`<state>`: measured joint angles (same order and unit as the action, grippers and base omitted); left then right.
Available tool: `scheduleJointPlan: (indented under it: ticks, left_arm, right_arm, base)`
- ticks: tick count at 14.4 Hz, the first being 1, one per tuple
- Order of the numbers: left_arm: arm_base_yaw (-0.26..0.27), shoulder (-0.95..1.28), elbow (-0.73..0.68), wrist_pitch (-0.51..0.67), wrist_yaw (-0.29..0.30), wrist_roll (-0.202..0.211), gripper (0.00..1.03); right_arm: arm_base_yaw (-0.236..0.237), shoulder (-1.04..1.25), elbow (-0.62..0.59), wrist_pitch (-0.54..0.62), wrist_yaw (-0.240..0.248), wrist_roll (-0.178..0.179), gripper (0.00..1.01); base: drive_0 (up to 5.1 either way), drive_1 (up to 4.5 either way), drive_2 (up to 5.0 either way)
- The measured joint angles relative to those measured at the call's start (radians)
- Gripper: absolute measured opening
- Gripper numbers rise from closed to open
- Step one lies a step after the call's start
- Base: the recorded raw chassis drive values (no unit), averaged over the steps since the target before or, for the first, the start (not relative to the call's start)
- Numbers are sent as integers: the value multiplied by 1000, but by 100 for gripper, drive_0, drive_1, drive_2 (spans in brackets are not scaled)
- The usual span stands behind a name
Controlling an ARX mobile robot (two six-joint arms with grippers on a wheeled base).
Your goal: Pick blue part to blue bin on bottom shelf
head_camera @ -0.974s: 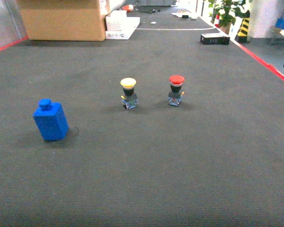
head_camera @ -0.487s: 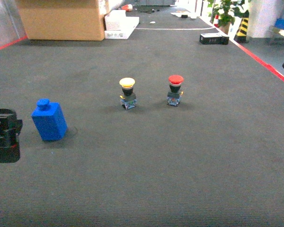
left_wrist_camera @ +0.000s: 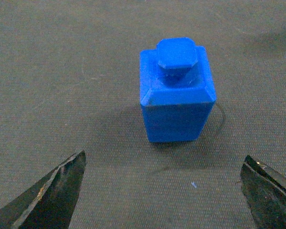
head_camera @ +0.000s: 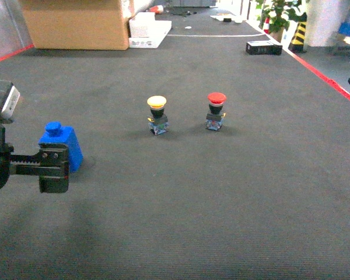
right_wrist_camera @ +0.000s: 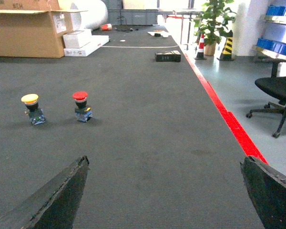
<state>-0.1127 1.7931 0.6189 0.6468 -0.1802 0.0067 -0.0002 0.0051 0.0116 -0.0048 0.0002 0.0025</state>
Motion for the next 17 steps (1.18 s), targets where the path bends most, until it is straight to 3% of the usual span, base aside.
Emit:
scheduleJointPlan:
  ticks: [8, 12, 13, 17]
  left_arm:
    - [32, 292, 246, 58, 35, -17, 95]
    - [28, 308, 266, 92, 50, -26, 50]
    - [26, 308, 262, 105, 47, -26, 45]
    - [28, 258, 176, 160, 19, -17, 44]
  right_arm:
    - [0, 0, 0, 0, 0, 0, 98]
    - [0, 0, 0, 0, 0, 0, 98]
    - [0, 0, 0, 0, 0, 0, 98]
    - [0, 0, 0, 0, 0, 0, 98]
  base:
    - [0, 0, 0]
    - [0, 0, 0]
    - [0, 0, 0]
    - [0, 0, 0]
